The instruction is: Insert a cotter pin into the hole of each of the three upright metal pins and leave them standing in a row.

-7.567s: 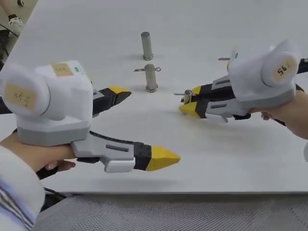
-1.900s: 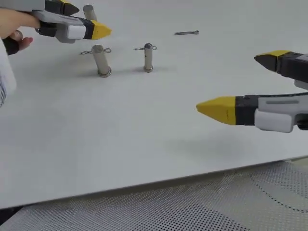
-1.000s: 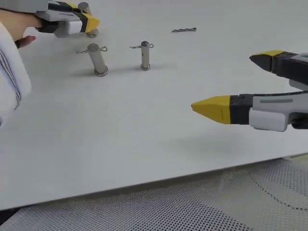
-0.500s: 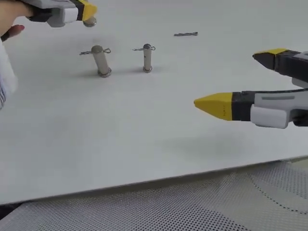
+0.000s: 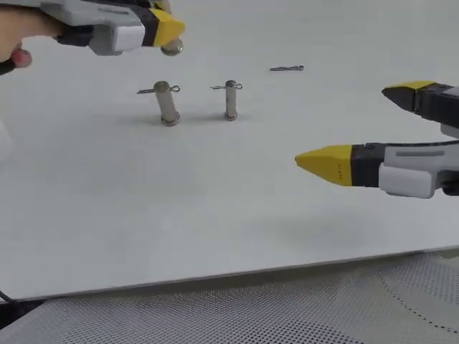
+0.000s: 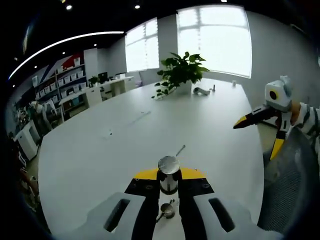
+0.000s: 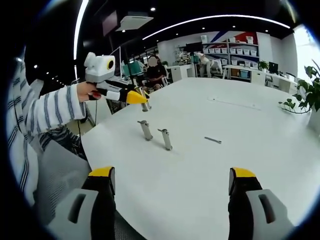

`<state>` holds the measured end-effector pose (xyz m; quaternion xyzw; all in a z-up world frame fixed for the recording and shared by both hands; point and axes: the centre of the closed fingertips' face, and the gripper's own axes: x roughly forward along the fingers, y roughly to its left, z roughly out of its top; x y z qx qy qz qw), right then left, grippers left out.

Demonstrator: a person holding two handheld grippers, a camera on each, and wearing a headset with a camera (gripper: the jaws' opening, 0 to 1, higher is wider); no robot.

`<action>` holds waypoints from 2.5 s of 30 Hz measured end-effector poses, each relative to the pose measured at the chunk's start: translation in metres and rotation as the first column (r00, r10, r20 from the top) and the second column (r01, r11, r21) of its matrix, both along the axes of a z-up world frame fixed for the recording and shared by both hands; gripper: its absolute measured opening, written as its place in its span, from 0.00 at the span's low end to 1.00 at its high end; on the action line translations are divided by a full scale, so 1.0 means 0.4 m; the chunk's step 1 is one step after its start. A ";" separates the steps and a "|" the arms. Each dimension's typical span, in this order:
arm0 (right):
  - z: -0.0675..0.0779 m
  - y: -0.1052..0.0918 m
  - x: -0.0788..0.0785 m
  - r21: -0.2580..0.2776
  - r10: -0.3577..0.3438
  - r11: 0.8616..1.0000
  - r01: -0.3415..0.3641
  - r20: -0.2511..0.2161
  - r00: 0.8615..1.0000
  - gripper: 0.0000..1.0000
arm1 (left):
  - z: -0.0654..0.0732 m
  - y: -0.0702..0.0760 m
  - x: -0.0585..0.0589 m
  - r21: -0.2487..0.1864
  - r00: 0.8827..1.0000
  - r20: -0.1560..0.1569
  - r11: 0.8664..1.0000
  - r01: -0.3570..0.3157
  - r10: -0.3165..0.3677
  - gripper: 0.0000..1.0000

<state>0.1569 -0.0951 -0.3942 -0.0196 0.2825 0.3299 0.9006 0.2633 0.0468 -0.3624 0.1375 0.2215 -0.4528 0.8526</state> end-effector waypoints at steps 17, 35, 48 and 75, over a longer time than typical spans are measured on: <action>0.007 -0.009 -0.001 -0.003 -0.014 1.000 0.014 0.021 1.000 0.92 | -0.161 -0.072 -0.171 -0.009 0.988 -0.152 1.000 -0.003 0.001 0.09; -0.014 -0.014 -0.013 -0.002 -0.025 1.000 0.025 -0.004 1.000 0.92 | -0.229 -0.144 -0.196 0.077 0.991 -0.108 0.993 0.091 -0.082 0.09; -0.023 -0.014 -0.014 0.001 -0.020 1.000 0.020 -0.017 1.000 0.92 | -0.248 -0.151 -0.195 0.060 0.991 -0.109 0.995 0.086 -0.079 0.09; -0.021 -0.014 -0.017 -0.006 -0.013 1.000 0.013 -0.018 1.000 0.92 | -0.175 -0.099 -0.241 -0.097 0.971 -0.160 0.982 0.164 -0.178 0.41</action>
